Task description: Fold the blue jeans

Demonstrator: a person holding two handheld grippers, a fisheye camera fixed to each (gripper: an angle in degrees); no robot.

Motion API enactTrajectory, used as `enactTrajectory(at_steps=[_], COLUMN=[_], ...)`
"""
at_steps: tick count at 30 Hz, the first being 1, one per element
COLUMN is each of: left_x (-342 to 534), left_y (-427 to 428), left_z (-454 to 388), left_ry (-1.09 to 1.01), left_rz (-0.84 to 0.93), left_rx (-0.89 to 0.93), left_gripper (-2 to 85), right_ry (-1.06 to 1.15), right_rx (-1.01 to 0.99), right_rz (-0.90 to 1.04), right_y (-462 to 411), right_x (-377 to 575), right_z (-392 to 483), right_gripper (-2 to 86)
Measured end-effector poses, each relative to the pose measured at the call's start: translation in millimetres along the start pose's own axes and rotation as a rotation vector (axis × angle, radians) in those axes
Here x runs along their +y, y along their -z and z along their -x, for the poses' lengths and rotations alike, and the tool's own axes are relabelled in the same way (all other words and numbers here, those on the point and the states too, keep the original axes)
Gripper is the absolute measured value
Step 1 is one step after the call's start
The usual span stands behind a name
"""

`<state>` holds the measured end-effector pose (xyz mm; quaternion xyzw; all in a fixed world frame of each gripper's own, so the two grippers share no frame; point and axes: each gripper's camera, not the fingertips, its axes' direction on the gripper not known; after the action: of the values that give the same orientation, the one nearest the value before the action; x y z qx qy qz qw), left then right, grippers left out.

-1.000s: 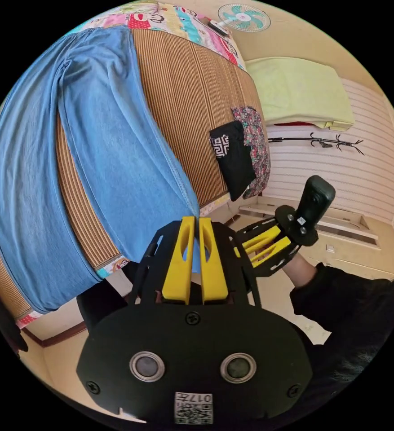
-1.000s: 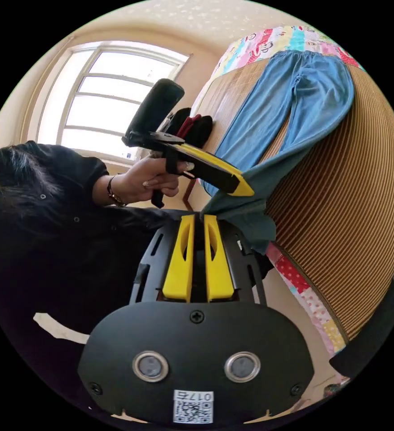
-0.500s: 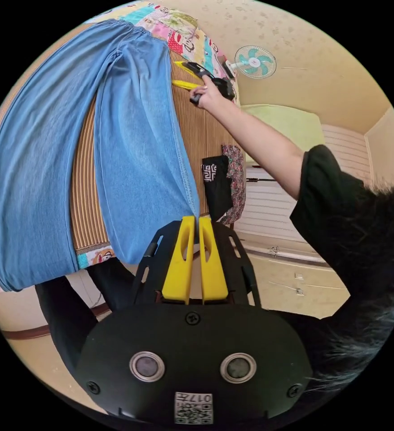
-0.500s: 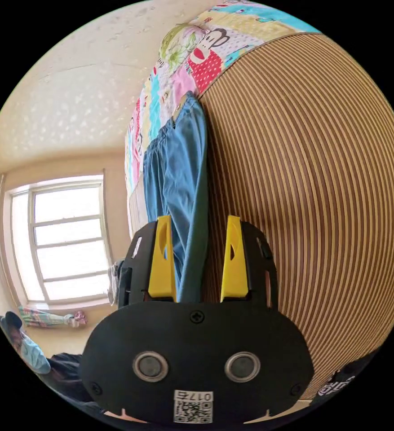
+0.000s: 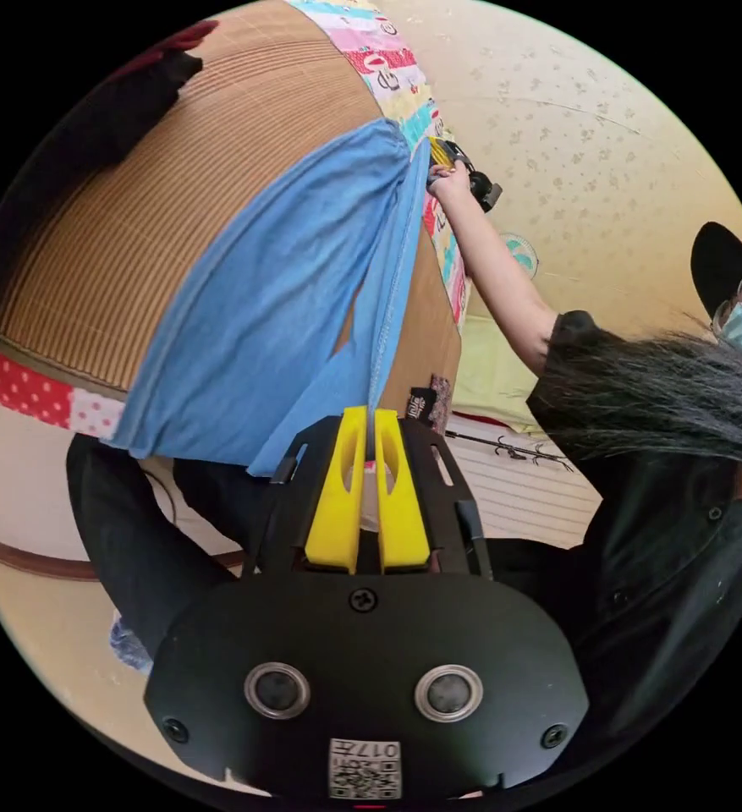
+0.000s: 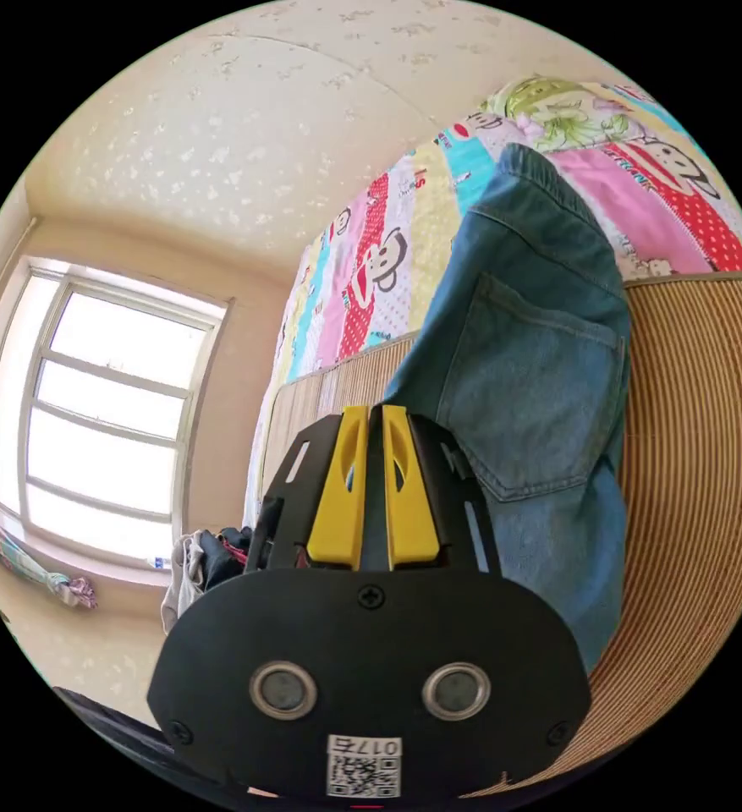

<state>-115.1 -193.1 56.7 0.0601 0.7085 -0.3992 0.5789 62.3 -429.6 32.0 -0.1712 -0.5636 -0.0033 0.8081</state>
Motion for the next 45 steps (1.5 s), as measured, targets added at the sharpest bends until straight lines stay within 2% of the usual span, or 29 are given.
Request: enactTrajectory(at_steps=[1,4,6,8,11,13,15,18,20,22,24,26,28,30,33,39,43,45], left_x=[-10,-31,-42,-50,-59,-66,-73,-83,-87,-89,-89,-89,-94,-97,-100,-98,-97,-94], left_y=[8,21,25,29,37,39,38,32,31,35,38,39,41,41,37,39,42,43], left_z=[18,57,73,78,75,71,67,60,53,37,31,31,30,27,20,3,-4,-11], left_ry=[0.035,0.06,0.074,0.064,0.024,0.009,0.003,0.005,-0.013,-0.126,-0.145,-0.125,-0.088,-0.08,-0.087,-0.079,-0.081,-0.116], left_rz=[0.033,0.083,0.138,0.188,0.25,0.295,0.324,0.38,0.418,0.467,0.491,0.498,0.494,0.498,0.514,0.523,0.527,0.54], left_rx=[-0.065,-0.088,-0.07,-0.036,-0.043,-0.044,-0.023,-0.019,-0.035,0.05,0.022,-0.035,-0.068,-0.109,-0.138,-0.146,-0.129,-0.044], left_gripper=[-0.6,-0.1,0.2,0.7,3.0,6.0,7.5,6.3,1.3,0.0,-0.3,-0.5,-0.6,-0.7,-0.7,-0.7,-0.7,-0.7], right_ry=[-0.005,0.082,0.268,0.373,0.47,0.45,0.275,0.043,0.031,0.082,0.16,0.11,0.027,-0.066,-0.145,-0.144,-0.159,-0.157], right_rx=[0.014,0.047,0.072,0.162,0.175,0.176,0.132,-0.01,-0.073,-0.071,-0.115,-0.126,-0.103,-0.045,0.051,0.188,0.105,0.091], right_rz=[0.019,0.054,0.196,0.354,0.641,0.769,0.84,0.79,0.764,0.815,0.985,1.035,0.926,0.646,0.419,0.373,0.378,0.359], right_y=[-12,-33,-35,-35,-27,-20,-16,-11,-6,-6,-17,-20,-9,20,37,14,12,26], right_x=[3,41,101,165,284,349,414,462,481,504,543,560,553,526,501,497,503,507], right_z=[-1,6,22,27,21,9,-23,-54,-49,-35,-25,-36,-50,-66,-84,-87,-88,-80], right_gripper=[5.8,7.6,8.1,8.2,8.2,8.8,10.3,7.8,4.2,3.7,4.0,5.0,6.4,7.3,8.5,7.4,2.9,1.8])
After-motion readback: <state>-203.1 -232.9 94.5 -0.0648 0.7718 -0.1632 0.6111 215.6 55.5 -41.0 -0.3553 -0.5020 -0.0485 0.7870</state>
